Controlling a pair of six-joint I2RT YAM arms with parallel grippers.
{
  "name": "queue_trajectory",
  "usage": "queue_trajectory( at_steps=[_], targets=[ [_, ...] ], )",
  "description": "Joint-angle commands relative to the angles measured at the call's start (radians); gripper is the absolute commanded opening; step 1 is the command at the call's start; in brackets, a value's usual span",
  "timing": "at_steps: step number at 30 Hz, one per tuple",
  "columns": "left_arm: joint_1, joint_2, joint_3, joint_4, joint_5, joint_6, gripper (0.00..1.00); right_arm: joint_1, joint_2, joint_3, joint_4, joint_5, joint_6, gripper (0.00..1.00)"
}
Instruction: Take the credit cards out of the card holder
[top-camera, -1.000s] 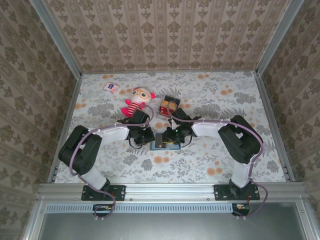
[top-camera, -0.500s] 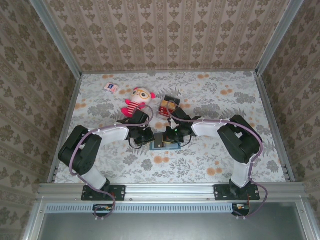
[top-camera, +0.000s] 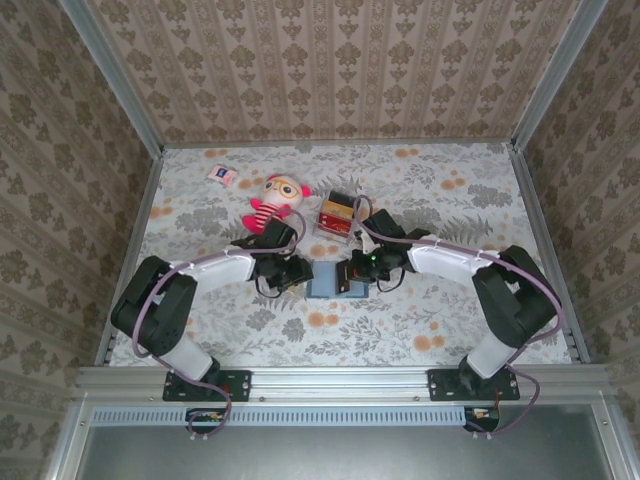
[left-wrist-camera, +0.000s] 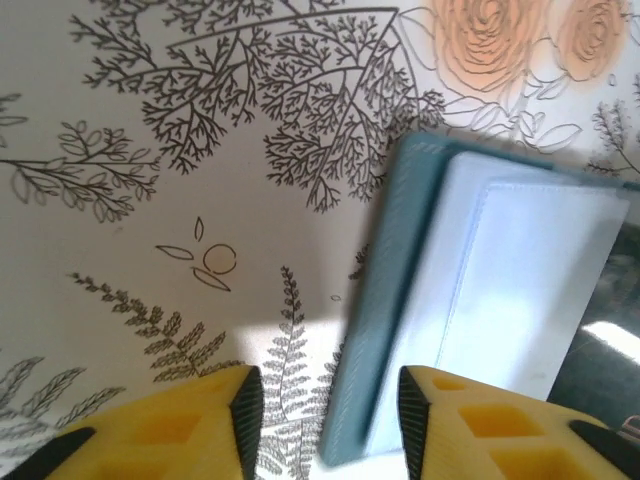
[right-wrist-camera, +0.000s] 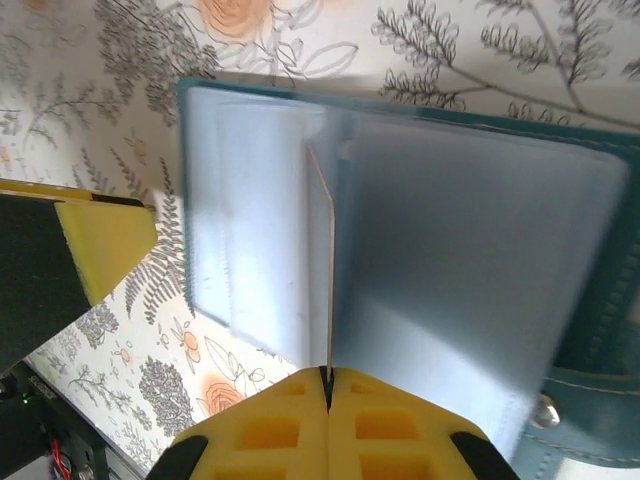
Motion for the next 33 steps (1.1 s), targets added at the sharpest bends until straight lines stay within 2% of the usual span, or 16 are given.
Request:
queue_trajectory(
  at_steps=[1,8,11,16,18,20,23,27,33],
  targets=[
    [0.017,-0.077,0.047,-0.041,0.008,0.025,0.5,-0.023,-0.072,-0.011,-0.019,-0.025,-0.073,0.0],
    [0.089,-0.217,0.002,0.046,0.117,-0.001,0.79,-0.082,-0.144,-0.009,0.059,-0.174,-0.098,0.0],
    [0.103,-0.263,-0.03,0.117,0.179,-0.021,0.88,-0.097,-0.159,-0.01,0.106,-0.247,-0.085,0.0],
    [0.105,-0.288,-0.055,0.237,0.27,-0.05,0.93,-0.103,-0.161,-0.018,0.254,-0.389,-0.022,0.0],
    [0.105,-0.285,-0.072,0.346,0.342,-0.067,0.93,-0.108,-0.154,-0.017,0.327,-0.453,0.017,0.0],
    [0.105,-0.286,-0.08,0.424,0.394,-0.083,0.92,-0.114,-0.145,-0.014,0.393,-0.51,0.048,0.0],
    [0.107,-0.296,-0.063,0.413,0.389,-0.069,0.89,-0.125,-0.131,-0.008,0.471,-0.579,0.093,0.0],
    [0.108,-0.299,-0.062,0.468,0.42,-0.078,0.7,-0.136,-0.124,0.002,0.511,-0.639,0.117,0.0],
    [0.122,-0.306,-0.092,0.601,0.452,-0.133,0.4,-0.157,-0.117,0.009,0.495,-0.651,0.115,0.0]
  ],
)
